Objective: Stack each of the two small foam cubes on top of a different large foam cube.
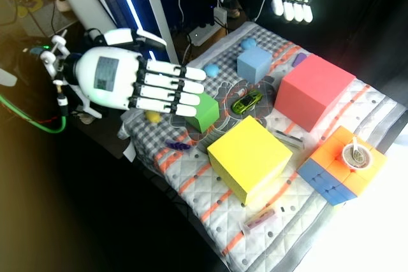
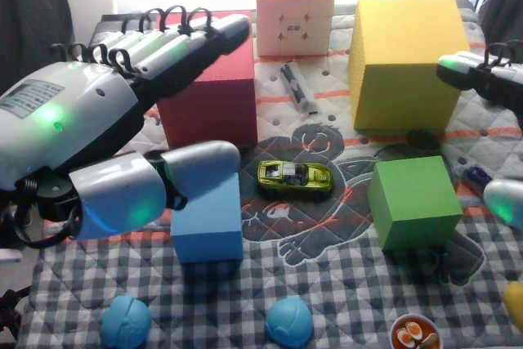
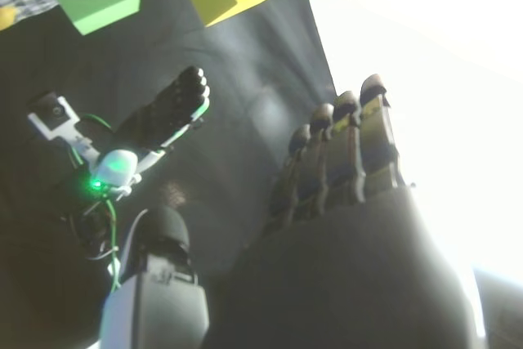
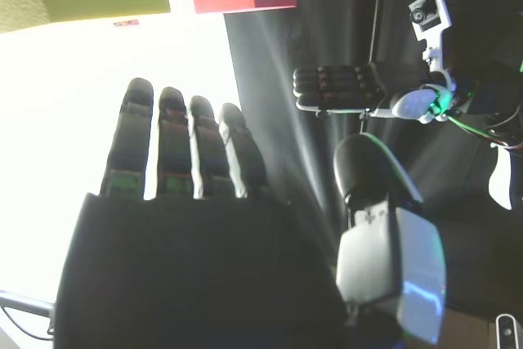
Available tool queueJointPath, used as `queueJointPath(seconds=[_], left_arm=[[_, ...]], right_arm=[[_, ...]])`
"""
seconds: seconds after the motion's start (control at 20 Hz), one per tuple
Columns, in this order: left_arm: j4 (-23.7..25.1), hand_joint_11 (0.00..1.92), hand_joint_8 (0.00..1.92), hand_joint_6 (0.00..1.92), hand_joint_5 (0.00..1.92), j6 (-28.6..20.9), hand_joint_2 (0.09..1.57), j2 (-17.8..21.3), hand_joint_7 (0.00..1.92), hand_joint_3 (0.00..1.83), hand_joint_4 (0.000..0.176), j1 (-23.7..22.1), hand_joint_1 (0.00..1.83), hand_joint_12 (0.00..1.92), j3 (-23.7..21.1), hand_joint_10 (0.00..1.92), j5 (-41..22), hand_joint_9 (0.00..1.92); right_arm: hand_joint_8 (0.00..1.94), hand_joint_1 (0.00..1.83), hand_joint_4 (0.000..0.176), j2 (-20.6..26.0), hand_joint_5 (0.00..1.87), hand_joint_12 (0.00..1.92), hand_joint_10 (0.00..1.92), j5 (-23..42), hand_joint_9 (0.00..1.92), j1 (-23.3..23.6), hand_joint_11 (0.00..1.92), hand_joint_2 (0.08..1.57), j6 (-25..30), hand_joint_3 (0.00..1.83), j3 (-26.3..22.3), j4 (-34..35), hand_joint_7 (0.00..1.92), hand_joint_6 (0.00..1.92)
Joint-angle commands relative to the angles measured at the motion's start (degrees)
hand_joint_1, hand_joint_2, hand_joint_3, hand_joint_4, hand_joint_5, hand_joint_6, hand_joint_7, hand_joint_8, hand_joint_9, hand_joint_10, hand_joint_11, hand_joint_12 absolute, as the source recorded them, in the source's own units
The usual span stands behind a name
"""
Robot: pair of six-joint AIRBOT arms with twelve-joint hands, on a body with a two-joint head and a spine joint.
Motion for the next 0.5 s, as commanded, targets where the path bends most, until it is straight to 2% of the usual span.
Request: queueJointPath(seconds=[0.0, 0.1, 0.15, 0.2, 0.25, 0.35, 0.4, 0.45], left_arm=[[1.0, 0.0, 0.03, 0.0, 0.0, -0.09, 1.38, -0.32, 0.08, 0.01, 0.075, -0.74, 0.21, 1.06, -0.1, 0.23, -6.33, 0.03], [1.17, 0.0, 0.01, 0.0, 0.0, -0.1, 1.36, -0.32, 0.09, 0.0, 0.081, -0.7, 0.23, 0.97, -0.37, 0.27, -5.52, 0.0], [1.42, 0.0, 0.0, 0.0, 0.0, -0.15, 1.35, -0.31, 0.05, 0.0, 0.084, -0.62, 0.15, 0.77, -0.57, 0.2, -4.92, 0.0], [1.49, 0.0, 0.0, 0.0, 0.0, -0.26, 1.35, -0.29, 0.03, 0.0, 0.078, -0.49, 0.13, 0.65, -0.77, 0.16, -4.59, 0.0], [1.58, 0.0, 0.0, 0.0, 0.0, -0.51, 1.34, -0.24, 0.02, 0.0, 0.069, -0.2, 0.15, 0.61, -1.02, 0.15, -4.09, 0.0], [1.69, 0.0, 0.0, 0.0, 0.0, -1.47, 1.25, -0.17, 0.0, 0.0, 0.084, 0.68, 0.23, 0.43, -1.27, 0.08, -2.65, 0.0], [1.67, 0.0, 0.0, 0.0, 0.0, -2.14, 1.22, -0.17, 0.0, 0.0, 0.071, 1.22, 0.23, 0.32, -1.28, 0.09, -2.18, 0.0], [1.4, 0.0, 0.02, 0.0, 0.0, -3.22, 1.18, -0.23, 0.07, 0.0, 0.066, 2.25, 0.29, 0.55, -1.23, 0.13, -2.01, 0.05]], right_arm=[[0.0, 0.48, 0.0, -0.03, 0.0, 1.76, 0.1, 6.43, 0.0, 1.02, 0.0, 1.19, 0.31, 0.17, 0.08, 0.58, 0.0, 0.0], [0.0, 0.52, 0.0, -0.19, 0.0, 1.9, 0.0, 6.36, 0.0, 1.05, 0.0, 1.2, 0.31, 0.1, 0.09, 0.67, 0.0, 0.0], [0.0, 0.52, 0.0, -0.32, 0.0, 1.92, 0.0, 6.28, 0.0, 1.05, 0.0, 1.18, 0.31, 0.09, 0.07, 0.82, 0.0, 0.0], [0.0, 0.51, 0.0, -0.51, 0.0, 1.92, 0.0, 5.96, 0.0, 1.05, 0.0, 1.18, 0.31, 0.09, 0.08, 0.83, 0.0, 0.0], [0.0, 0.51, 0.0, -0.74, 0.0, 1.92, 0.0, 5.34, 0.0, 1.13, 0.0, 1.17, 0.31, 0.08, 0.16, 0.84, 0.0, 0.0], [0.0, 0.59, 0.0, -1.46, 0.0, 1.92, 0.02, 3.57, 0.03, 1.73, 0.0, 1.12, 0.31, 0.06, 0.52, 0.84, 0.0, 0.0], [0.0, 0.59, 0.0, -1.94, 0.0, 1.92, 0.02, 2.82, 0.04, 2.14, 0.0, 1.12, 0.31, 0.06, 0.77, 0.81, 0.0, 0.0], [0.0, 0.61, 0.0, -2.71, 0.0, 1.92, 0.01, 1.71, 0.01, 2.72, 0.0, 1.1, 0.31, 0.05, 1.29, 0.8, 0.0, 0.0]])
